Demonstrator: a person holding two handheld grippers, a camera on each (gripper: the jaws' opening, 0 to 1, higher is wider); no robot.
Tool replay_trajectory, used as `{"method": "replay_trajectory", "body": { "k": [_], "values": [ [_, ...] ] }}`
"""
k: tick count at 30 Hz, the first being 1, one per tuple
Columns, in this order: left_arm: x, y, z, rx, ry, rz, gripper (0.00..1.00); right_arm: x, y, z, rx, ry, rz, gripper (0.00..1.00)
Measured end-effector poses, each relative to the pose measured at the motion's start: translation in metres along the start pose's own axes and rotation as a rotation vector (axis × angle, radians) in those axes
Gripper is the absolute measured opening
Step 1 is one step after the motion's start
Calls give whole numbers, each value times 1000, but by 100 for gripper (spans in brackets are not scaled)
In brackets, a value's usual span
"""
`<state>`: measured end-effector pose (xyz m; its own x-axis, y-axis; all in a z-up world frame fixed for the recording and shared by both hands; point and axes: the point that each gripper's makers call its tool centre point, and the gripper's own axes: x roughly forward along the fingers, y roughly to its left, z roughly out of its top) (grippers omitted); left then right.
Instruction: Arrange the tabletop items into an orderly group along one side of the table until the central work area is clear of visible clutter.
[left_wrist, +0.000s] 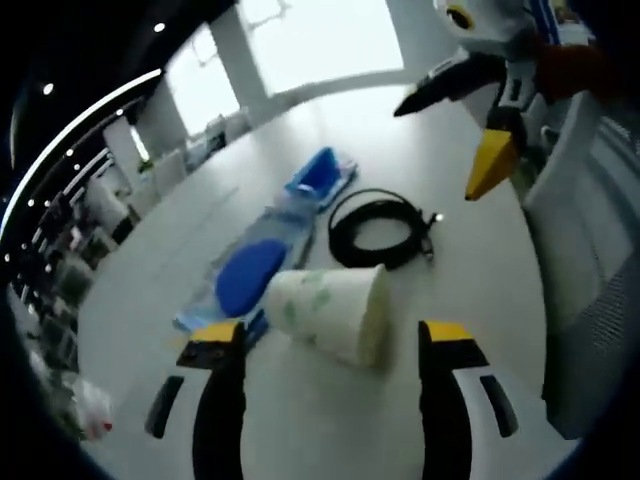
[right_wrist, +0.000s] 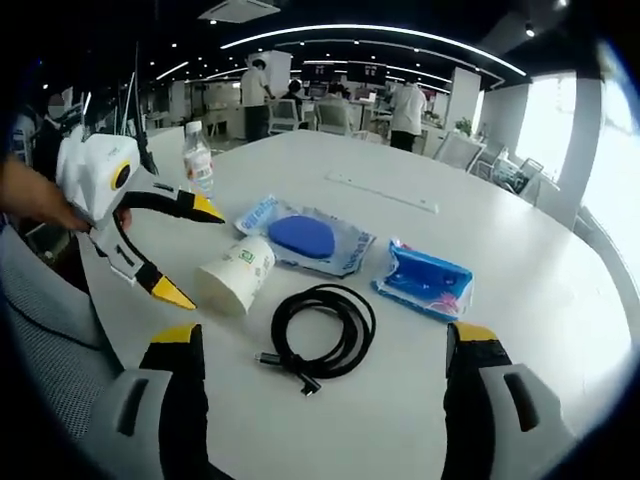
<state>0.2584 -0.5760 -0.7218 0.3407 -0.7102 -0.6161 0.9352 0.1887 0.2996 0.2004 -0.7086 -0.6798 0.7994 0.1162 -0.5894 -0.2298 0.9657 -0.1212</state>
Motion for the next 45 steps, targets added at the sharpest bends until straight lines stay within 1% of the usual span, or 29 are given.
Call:
{"method": "replay_trajectory", "body": {
  "k": [2, 4, 7, 10, 17, 19, 20, 22, 26, 31, 34, 37, 38, 45],
  "values": [
    [2, 0, 2, 27, 3, 0, 58, 0, 0, 0, -1, 1, -3, 100],
    [7, 0, 1, 81, 17, 3, 54, 0, 0, 0, -1, 2, -3, 100],
    [11, -3, 1, 109, 23, -7, 48, 0, 1, -1, -3, 5, 1, 99],
    [13, -4, 2, 113, 26, -15, 46, 0, 2, 0, -3, 5, 3, 99],
    [16, -1, 3, 116, 30, -15, 38, 0, 1, 1, 0, 2, 1, 98],
    [16, 2, 4, 118, 33, -8, 34, 0, 1, 1, 1, 2, 1, 98],
    [16, 3, 4, 121, 33, -2, 30, 0, 1, 0, 2, 3, 1, 97],
    [14, 8, 7, 125, 24, 20, 25, 0, 2, 0, 2, 2, 2, 97],
    [13, 14, 7, 114, 25, 39, 20, 0, 2, 1, 2, 0, 4, 96],
    [8, 23, 9, 120, 18, 74, 14, 0, 2, 3, 6, -9, 5, 96],
    [4, 28, 11, 118, 6, 98, 9, -1, 3, 5, 9, -19, 5, 96],
    [1, 32, 13, 107, 0, 112, 1, -1, 2, 6, 9, -25, 3, 95],
    [0, 33, 13, 107, 1, 117, 0, -1, 2, 7, 8, -26, 3, 95],
    [-8, 37, 9, 12, 21, 129, 0, -4, 7, 14, -1, -60, 15, 94]
  ]
}}
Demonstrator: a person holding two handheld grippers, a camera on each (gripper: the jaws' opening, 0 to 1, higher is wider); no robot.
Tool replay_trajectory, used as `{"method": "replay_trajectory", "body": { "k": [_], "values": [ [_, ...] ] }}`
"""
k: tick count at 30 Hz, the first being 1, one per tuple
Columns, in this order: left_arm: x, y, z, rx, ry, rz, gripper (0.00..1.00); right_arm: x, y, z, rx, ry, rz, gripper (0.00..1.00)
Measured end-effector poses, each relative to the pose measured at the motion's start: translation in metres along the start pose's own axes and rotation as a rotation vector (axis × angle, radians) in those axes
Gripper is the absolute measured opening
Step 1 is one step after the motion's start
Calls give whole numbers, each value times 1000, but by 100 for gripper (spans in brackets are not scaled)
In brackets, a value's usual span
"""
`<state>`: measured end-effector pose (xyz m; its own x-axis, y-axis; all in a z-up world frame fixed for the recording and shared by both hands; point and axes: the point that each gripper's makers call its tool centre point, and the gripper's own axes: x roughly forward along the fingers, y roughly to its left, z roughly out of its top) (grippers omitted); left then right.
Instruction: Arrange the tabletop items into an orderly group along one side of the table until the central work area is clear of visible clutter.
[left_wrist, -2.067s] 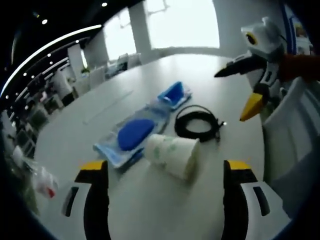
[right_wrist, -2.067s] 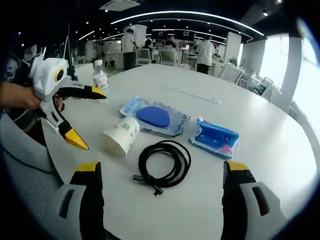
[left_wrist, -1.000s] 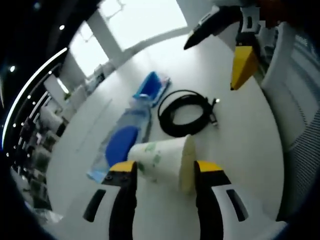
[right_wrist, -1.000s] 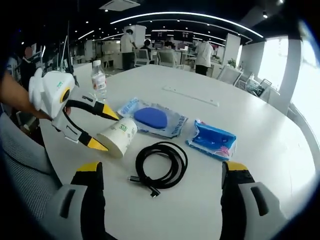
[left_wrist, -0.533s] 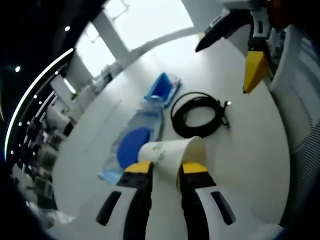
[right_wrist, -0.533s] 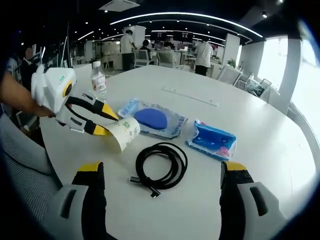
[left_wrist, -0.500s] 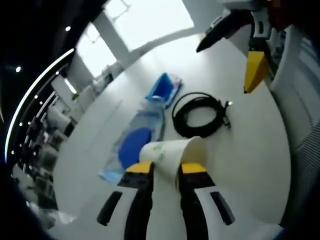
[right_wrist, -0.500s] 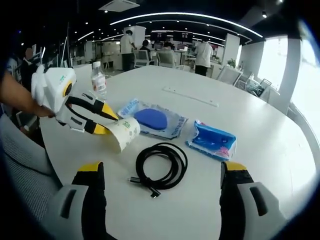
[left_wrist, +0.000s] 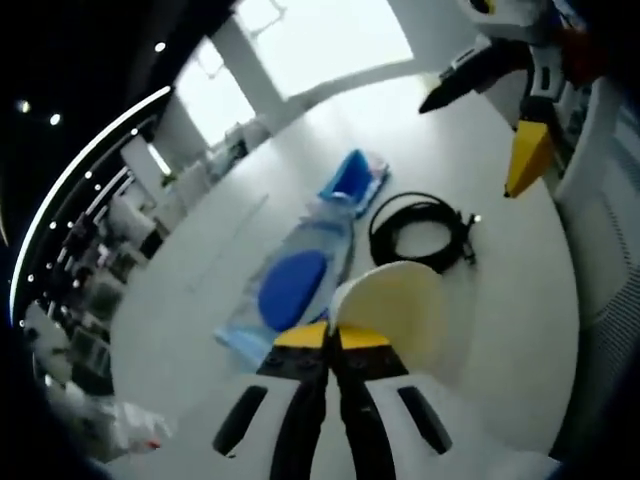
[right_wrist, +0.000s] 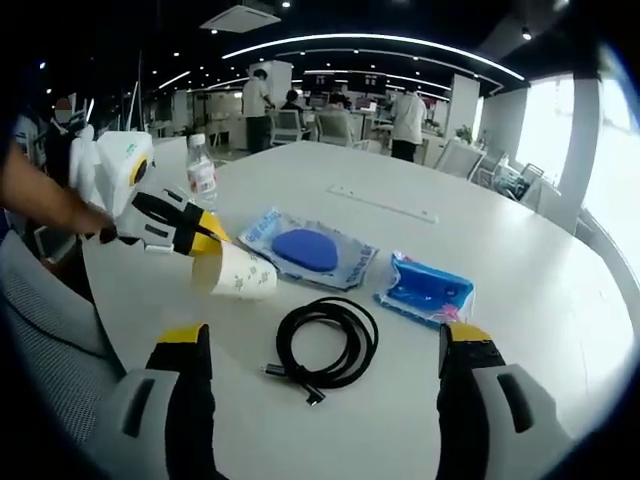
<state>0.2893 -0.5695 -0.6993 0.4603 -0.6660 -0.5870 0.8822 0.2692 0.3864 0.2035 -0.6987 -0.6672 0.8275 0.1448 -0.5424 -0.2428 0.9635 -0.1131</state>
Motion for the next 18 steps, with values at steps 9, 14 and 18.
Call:
{"method": "replay_trajectory", "body": {
  "k": [9, 14, 18],
  "values": [
    [-8, -3, -4, -74, 32, -11, 0, -3, 11, 10, -2, -32, 26, 91],
    [-12, -7, -5, -122, 46, -25, 0, -4, 16, 18, -11, -44, 32, 90],
    [-14, -11, -6, -155, 60, -35, 0, 0, 24, 24, -13, -54, 34, 89]
  ]
}}
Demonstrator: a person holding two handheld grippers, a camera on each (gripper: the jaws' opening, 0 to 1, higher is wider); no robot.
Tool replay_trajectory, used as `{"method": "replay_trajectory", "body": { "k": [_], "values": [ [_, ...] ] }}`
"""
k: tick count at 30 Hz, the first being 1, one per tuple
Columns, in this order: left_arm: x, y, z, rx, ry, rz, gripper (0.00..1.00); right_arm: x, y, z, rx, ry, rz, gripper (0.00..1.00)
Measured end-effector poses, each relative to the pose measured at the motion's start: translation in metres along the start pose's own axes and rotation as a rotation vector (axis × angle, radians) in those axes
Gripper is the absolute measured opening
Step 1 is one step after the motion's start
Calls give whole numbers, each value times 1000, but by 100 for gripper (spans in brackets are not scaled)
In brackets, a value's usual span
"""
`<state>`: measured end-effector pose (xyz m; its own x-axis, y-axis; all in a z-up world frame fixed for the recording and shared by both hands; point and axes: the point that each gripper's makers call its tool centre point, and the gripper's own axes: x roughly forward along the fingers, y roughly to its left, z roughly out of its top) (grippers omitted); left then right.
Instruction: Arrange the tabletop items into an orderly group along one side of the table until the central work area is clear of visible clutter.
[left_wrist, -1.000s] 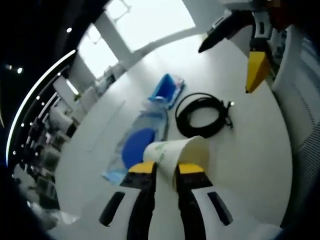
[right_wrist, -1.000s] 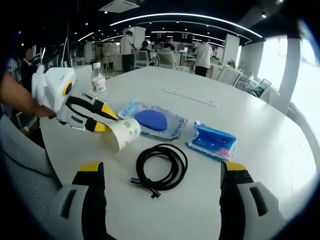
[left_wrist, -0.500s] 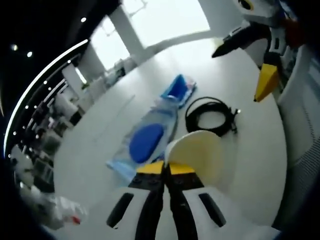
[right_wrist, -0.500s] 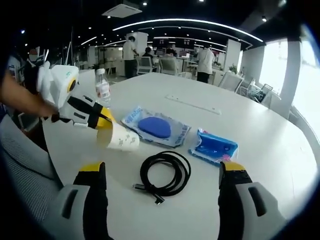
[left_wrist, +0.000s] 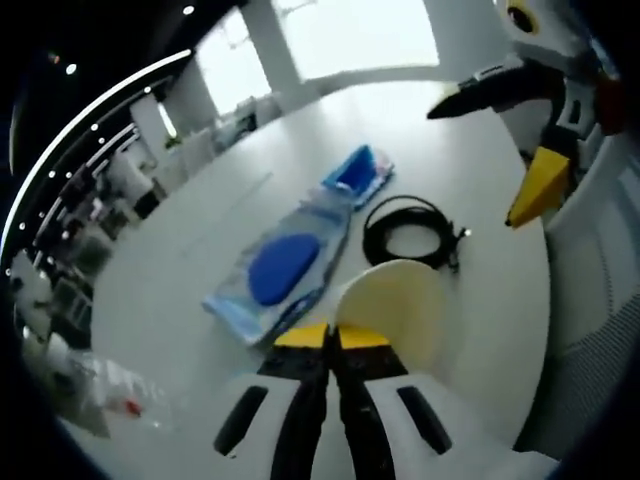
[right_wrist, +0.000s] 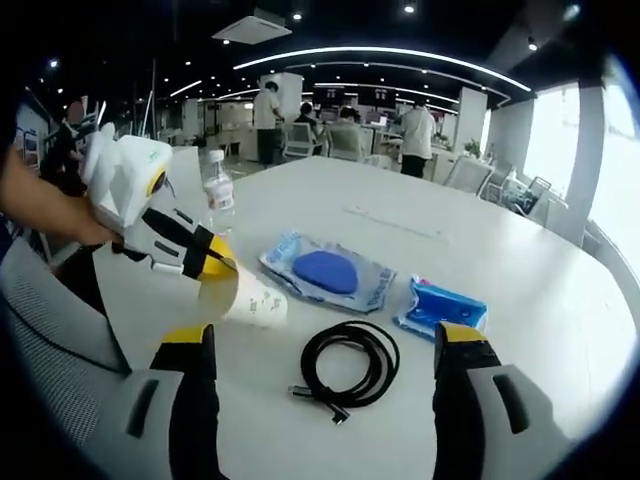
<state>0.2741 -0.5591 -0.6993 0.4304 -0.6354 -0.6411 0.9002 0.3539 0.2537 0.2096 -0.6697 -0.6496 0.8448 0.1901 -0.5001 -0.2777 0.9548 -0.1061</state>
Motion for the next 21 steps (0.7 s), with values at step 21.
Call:
{"method": "replay_trajectory", "body": {
  "k": [21],
  "values": [
    [-15, -24, 1, -150, 42, -37, 0, 21, 47, 12, -29, -21, 34, 74]
  ]
}}
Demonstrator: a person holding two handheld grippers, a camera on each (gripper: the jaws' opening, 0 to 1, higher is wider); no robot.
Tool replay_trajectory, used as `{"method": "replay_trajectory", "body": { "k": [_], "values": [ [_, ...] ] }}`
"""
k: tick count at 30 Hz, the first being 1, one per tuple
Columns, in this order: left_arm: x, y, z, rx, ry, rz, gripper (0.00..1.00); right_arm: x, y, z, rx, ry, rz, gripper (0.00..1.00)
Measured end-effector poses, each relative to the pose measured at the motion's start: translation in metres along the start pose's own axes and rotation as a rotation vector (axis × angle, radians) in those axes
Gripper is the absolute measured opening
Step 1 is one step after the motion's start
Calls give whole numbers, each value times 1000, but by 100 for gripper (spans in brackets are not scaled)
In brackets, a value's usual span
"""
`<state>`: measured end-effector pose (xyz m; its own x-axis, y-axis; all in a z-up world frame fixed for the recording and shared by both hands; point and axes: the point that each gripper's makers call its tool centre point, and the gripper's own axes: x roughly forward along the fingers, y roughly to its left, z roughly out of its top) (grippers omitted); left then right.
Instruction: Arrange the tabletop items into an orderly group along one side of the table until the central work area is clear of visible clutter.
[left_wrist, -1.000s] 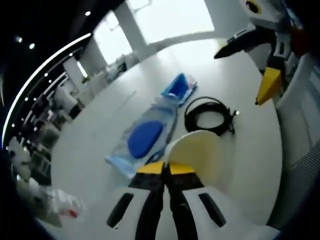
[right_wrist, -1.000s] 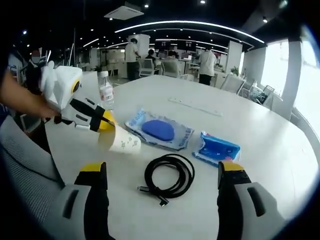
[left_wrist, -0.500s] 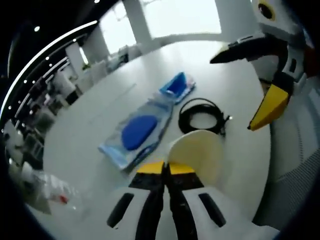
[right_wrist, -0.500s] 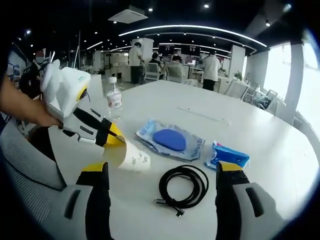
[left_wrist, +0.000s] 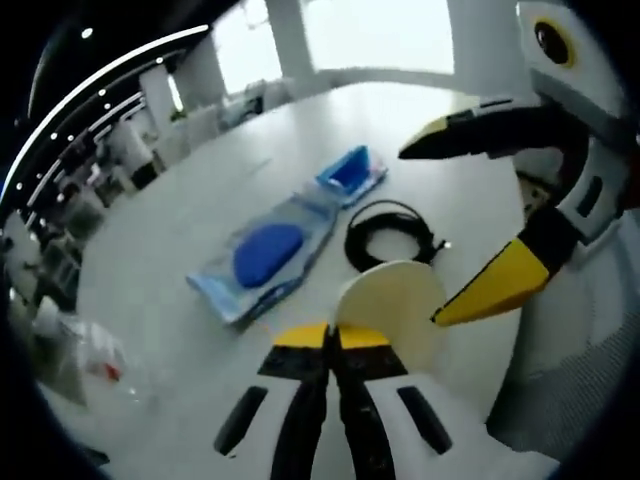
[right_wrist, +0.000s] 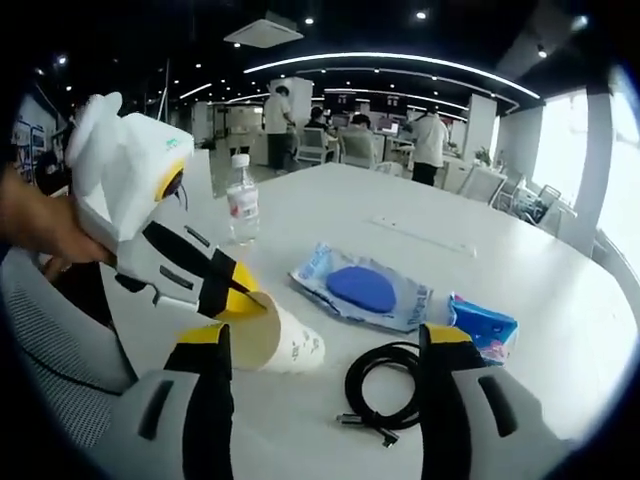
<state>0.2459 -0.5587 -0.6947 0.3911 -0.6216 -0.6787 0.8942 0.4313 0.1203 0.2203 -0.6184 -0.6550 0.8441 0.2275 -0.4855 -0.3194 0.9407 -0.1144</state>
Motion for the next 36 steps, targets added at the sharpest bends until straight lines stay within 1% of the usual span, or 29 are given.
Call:
{"method": "replay_trajectory", "body": {
  "k": [7, 12, 17, 18, 20, 27, 29, 31, 33, 36],
  "values": [
    [-5, -1, 0, -74, 0, -3, 0, 2, 6, -6, -7, 17, 28, 67],
    [-9, -3, 1, -122, -4, -6, 0, 6, 12, -9, -24, 30, 48, 65],
    [-12, -2, 2, -158, -13, 1, 0, 6, 14, -11, -35, 38, 58, 61],
    [-13, -1, 2, -179, -16, 3, 0, 7, 15, -11, -36, 38, 59, 61],
    [-13, -1, 1, -199, -15, 0, 0, 7, 17, -11, -47, 37, 65, 58],
    [-15, 0, 0, -240, -22, 14, 0, 5, 20, -7, -101, 26, 75, 39],
    [-16, -1, 0, -253, -27, 17, 0, 5, 20, -7, -111, 25, 78, 35],
    [-17, -1, 1, -279, -35, 19, 1, 5, 21, -7, -134, 22, 82, 28],
    [-17, -1, 3, -305, -45, 20, 1, 4, 23, -9, -145, 32, 95, 21],
    [-18, -1, 4, -321, -53, 27, 2, 6, 27, -13, -165, 52, 106, 14]
  ]
}}
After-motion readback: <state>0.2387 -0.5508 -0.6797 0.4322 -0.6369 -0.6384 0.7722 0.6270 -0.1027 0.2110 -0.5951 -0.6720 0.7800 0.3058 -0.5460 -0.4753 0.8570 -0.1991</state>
